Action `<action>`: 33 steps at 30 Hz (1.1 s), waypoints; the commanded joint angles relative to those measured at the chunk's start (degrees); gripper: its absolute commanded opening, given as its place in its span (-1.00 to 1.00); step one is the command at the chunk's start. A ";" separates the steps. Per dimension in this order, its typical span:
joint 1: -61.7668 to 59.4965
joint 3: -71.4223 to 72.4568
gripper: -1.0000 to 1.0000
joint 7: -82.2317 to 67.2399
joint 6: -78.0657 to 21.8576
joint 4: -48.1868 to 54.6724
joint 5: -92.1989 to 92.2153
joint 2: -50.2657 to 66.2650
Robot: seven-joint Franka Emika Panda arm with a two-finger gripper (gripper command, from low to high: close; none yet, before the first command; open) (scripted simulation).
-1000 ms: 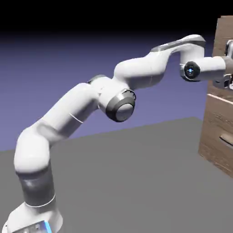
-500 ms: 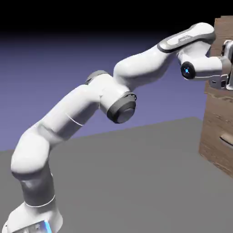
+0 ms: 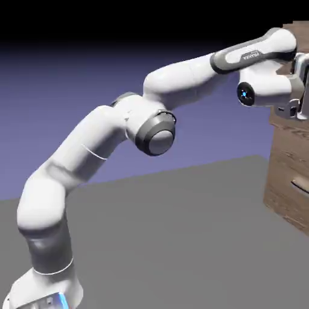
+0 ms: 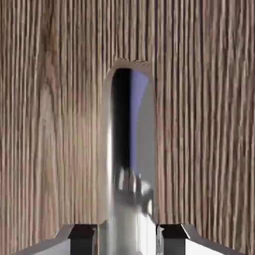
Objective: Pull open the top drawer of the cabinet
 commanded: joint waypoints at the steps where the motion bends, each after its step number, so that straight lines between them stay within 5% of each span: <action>1: 0.70 -2.04 -1.00 -0.81 -0.86 -1.67 2.38 -1.18; 13: 6.43 -16.16 -1.00 -10.42 -10.92 -26.38 20.61 -17.79; 33: 7.48 -18.86 -1.00 -19.47 -19.45 -67.90 28.37 -50.86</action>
